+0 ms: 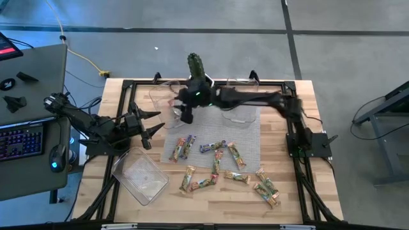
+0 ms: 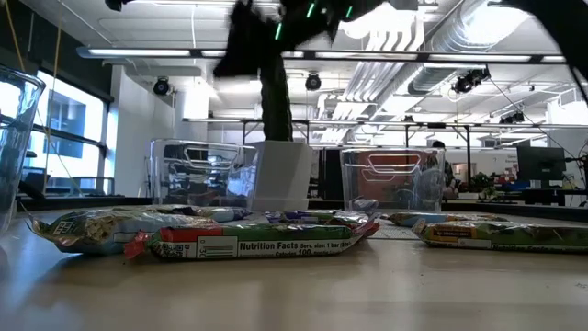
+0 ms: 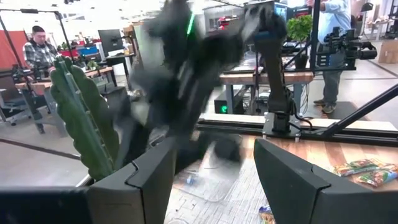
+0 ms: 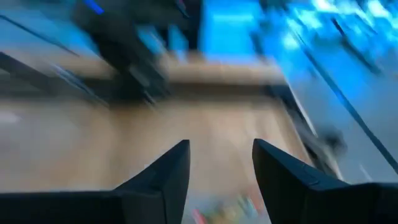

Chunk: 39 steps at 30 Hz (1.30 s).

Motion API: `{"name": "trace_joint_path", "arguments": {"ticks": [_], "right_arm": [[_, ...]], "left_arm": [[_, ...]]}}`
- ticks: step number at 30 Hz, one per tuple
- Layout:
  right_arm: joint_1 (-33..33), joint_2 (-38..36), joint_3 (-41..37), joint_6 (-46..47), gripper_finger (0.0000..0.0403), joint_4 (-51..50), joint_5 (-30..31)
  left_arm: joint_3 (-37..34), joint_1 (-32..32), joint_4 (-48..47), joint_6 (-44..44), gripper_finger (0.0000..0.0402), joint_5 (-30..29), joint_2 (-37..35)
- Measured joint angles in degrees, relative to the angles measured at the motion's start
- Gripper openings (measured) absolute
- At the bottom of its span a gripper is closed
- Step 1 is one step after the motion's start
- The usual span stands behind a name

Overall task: Pick and place Granola Bars by type
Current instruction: Put the yellow granola bar into the bottom transparent bin

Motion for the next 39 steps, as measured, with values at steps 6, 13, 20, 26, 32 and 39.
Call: {"name": "trace_joint_path", "arguments": {"ticks": [6,13,20,26,32,39], "right_arm": [[3.2,-9.3,-0.4,1.1,0.0156,-15.7,-10.8],[9.8,-18.6,0.0,4.5,0.0157,-35.7,-1.1],[14.9,-20.4,0.0,5.0,0.0155,-42.8,6.9],[17.0,-19.9,-0.3,12.3,0.0154,-50.1,6.9],[19.9,-20.1,-0.2,16.6,0.0145,-57.1,11.3],[25.3,-23.4,-0.1,18.6,0.0145,-57.7,21.4]], "left_arm": [[0.0,0.0,-0.2,0.0,0.0211,0.0,0.0],[0.0,0.0,-0.2,0.0,0.0211,0.0,0.0],[0.0,0.0,-0.2,0.0,0.0211,0.0,0.0],[0.0,0.0,-0.2,-1.6,0.0211,0.5,0.0],[0.0,0.0,1.7,-6.7,0.0211,5.8,0.3],[0.0,0.0,2.8,-6.9,0.0211,7.1,1.0]]}}
